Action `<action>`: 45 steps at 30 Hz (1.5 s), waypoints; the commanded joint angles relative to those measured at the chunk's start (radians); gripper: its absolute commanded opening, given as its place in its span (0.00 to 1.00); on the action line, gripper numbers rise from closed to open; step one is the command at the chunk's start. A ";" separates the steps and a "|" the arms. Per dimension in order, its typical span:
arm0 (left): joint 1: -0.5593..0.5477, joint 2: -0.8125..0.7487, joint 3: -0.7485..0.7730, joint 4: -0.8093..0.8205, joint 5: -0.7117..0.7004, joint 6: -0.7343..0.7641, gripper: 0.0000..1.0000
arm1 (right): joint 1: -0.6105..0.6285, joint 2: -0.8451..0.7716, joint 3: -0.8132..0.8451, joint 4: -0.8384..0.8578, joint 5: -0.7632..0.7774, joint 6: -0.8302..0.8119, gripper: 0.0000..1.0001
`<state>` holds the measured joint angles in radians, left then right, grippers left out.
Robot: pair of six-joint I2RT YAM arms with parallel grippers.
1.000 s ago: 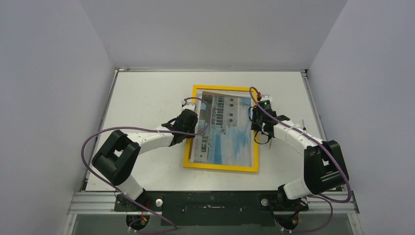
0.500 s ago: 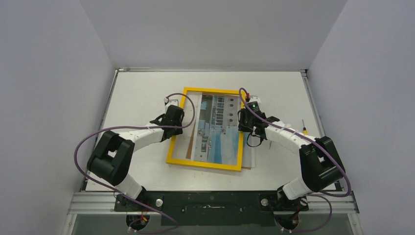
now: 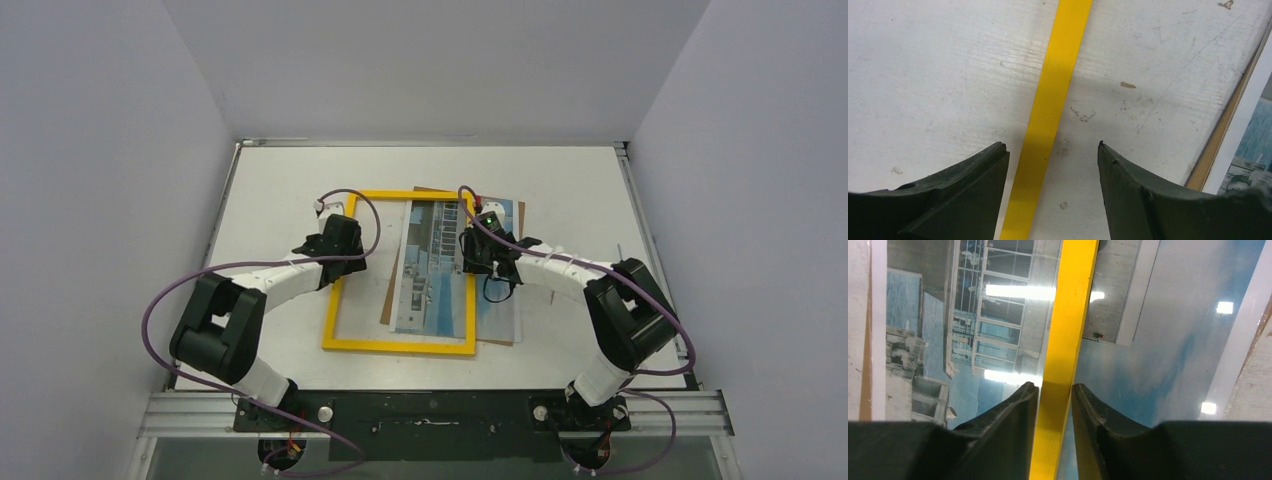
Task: Take the photo out of the frame
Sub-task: Place the photo frame item at the center of the board, then adjust the photo frame at the center of the board.
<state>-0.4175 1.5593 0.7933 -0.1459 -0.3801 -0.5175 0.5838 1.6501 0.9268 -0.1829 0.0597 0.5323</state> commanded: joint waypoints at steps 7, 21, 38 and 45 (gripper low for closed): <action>-0.032 -0.156 -0.059 0.101 0.035 0.044 0.64 | -0.002 -0.065 0.042 0.022 0.081 -0.010 0.67; -0.109 -0.082 -0.056 0.249 0.337 0.078 0.60 | -0.368 -0.068 -0.003 0.101 -0.237 -0.027 0.91; -0.107 0.072 -0.012 0.256 0.580 0.039 0.68 | -0.446 0.201 0.112 0.207 -0.417 0.040 0.90; -0.107 0.130 0.015 0.282 0.741 0.050 0.65 | -0.447 0.243 0.148 0.218 -0.450 0.052 0.90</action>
<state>-0.5194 1.6520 0.7788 0.0963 0.2211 -0.4660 0.1310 1.8626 1.0557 0.0174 -0.3420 0.5629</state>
